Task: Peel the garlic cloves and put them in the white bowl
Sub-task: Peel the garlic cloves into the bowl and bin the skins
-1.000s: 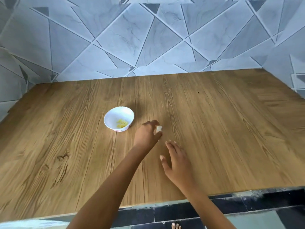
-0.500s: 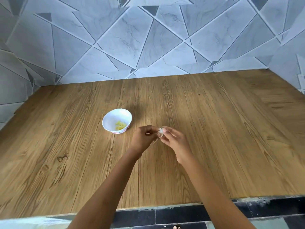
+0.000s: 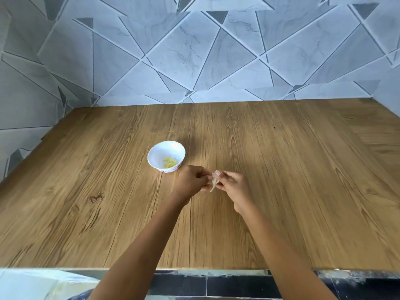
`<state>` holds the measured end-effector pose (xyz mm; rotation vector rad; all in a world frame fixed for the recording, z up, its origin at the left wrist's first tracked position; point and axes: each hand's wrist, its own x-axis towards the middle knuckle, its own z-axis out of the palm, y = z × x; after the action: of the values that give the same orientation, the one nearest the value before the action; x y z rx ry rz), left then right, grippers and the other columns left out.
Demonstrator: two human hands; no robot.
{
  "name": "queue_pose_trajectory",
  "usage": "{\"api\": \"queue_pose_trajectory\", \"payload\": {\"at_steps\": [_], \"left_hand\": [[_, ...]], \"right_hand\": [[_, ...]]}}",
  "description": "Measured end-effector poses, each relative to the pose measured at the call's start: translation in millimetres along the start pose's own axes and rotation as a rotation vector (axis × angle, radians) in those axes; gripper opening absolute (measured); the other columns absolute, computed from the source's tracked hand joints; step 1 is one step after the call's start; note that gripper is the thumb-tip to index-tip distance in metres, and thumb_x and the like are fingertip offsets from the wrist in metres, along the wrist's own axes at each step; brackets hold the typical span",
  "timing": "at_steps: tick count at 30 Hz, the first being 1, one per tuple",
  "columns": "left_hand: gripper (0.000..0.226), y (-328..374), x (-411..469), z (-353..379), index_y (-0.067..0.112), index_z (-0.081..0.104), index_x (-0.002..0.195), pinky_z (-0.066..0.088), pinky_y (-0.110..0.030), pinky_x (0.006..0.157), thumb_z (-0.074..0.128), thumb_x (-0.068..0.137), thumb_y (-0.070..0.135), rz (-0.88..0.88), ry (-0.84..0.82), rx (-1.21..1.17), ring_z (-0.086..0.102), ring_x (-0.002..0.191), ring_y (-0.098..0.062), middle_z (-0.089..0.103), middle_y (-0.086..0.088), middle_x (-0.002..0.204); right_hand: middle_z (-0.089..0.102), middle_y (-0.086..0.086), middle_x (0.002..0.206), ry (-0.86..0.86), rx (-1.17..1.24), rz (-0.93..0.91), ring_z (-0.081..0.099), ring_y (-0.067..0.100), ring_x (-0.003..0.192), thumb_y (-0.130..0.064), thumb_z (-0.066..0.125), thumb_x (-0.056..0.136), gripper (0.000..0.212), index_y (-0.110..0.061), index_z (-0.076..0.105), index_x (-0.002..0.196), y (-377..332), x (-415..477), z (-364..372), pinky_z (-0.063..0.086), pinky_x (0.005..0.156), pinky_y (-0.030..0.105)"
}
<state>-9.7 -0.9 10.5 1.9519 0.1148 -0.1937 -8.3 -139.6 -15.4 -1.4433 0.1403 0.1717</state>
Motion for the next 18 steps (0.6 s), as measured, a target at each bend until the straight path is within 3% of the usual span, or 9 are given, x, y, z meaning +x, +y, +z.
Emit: {"api": "queue_pose_trajectory", "payload": {"at_steps": [7,9,13,18], "left_hand": [[0.006,-3,-4,-18,0.001,0.062,0.093,0.054,-0.021,0.061,0.062,0.089,0.005,-0.045,0.072,-0.039,0.064,0.063,-0.017,0.066,-0.009,0.075],[0.010,-5,-7,-26,0.000,0.065,0.094,0.054,-0.024,0.064,0.066,0.086,0.006,-0.040,0.067,-0.042,0.063,0.062,-0.016,0.065,-0.008,0.071],[0.007,-9,-16,-37,0.000,0.068,0.089,0.053,-0.023,0.060,0.068,0.083,0.004,-0.036,0.088,-0.052,0.060,0.056,-0.010,0.064,-0.005,0.066],[0.012,-23,-32,-49,0.010,0.071,0.084,0.050,-0.018,0.063,0.068,0.081,-0.001,-0.040,0.103,-0.033,0.062,0.062,-0.007,0.067,-0.007,0.072]], "right_hand": [[0.062,-0.002,0.075,0.050,-0.137,-0.031,0.056,0.007,0.065,-0.027,0.056,0.094,0.023,-0.008,0.069,0.098,4,9,-3,0.049,0.064,0.017],[0.064,-0.002,0.072,0.063,-0.312,-0.142,0.055,0.008,0.062,-0.030,0.059,0.092,0.023,-0.010,0.070,0.091,5,13,-6,0.046,0.061,0.020],[0.063,-0.001,0.065,0.101,-0.701,-0.326,0.049,0.005,0.052,-0.028,0.064,0.089,0.024,-0.006,0.070,0.082,12,26,2,0.032,0.047,0.012],[0.068,0.013,0.097,0.191,-0.844,-0.395,0.063,0.024,0.083,-0.024,0.066,0.088,0.031,-0.001,0.067,0.109,25,31,7,0.043,0.068,0.026]]}}
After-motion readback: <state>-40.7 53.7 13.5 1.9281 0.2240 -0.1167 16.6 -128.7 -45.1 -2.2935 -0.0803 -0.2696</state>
